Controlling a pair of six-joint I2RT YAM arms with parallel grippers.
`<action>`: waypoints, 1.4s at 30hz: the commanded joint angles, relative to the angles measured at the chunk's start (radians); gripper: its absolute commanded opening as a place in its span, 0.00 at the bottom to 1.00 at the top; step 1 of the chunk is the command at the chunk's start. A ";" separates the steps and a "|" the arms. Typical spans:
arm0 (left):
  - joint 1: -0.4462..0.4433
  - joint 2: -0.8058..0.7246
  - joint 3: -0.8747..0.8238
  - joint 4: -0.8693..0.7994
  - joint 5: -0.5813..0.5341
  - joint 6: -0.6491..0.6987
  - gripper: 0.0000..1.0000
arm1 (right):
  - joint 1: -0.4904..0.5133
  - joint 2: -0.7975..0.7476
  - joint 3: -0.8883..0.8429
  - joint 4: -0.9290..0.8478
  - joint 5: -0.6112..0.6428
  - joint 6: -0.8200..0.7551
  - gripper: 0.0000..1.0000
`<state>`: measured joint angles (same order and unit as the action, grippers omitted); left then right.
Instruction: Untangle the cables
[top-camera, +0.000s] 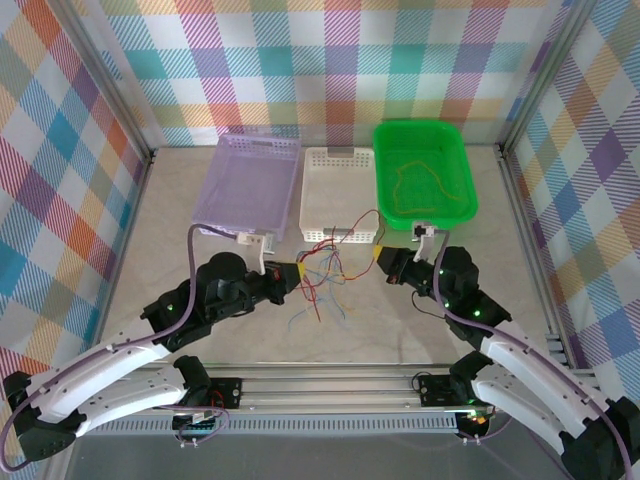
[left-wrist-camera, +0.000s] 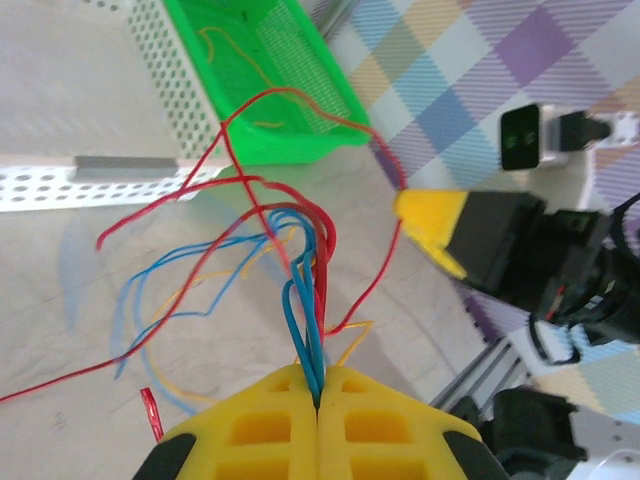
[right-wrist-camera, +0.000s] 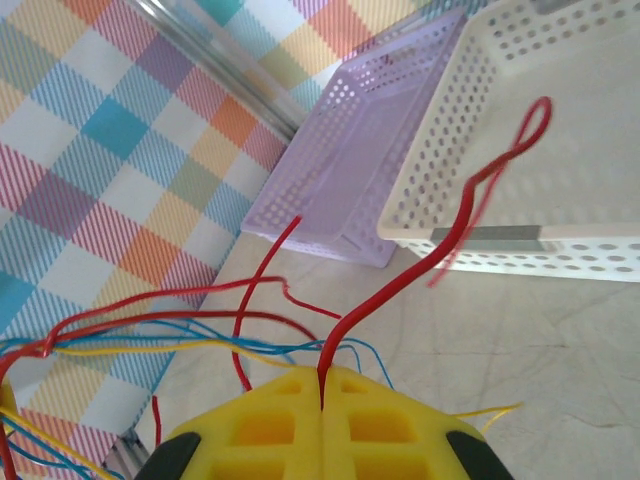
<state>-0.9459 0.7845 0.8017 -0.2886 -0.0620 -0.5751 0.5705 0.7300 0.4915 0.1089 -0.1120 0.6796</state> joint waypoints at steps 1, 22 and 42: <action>0.017 -0.042 0.053 -0.126 -0.059 0.066 0.00 | -0.035 -0.039 -0.012 -0.094 0.017 -0.022 0.00; 0.098 -0.073 0.142 -0.444 -0.255 0.316 0.00 | -0.221 -0.110 0.165 -0.523 0.022 -0.121 0.00; 0.102 -0.113 0.058 -0.413 -0.391 0.348 0.00 | -0.205 0.231 0.537 -0.469 -0.366 -0.129 0.00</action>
<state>-0.8539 0.6830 0.8700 -0.7059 -0.4187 -0.2417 0.3542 0.9039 0.9642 -0.4091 -0.3862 0.5491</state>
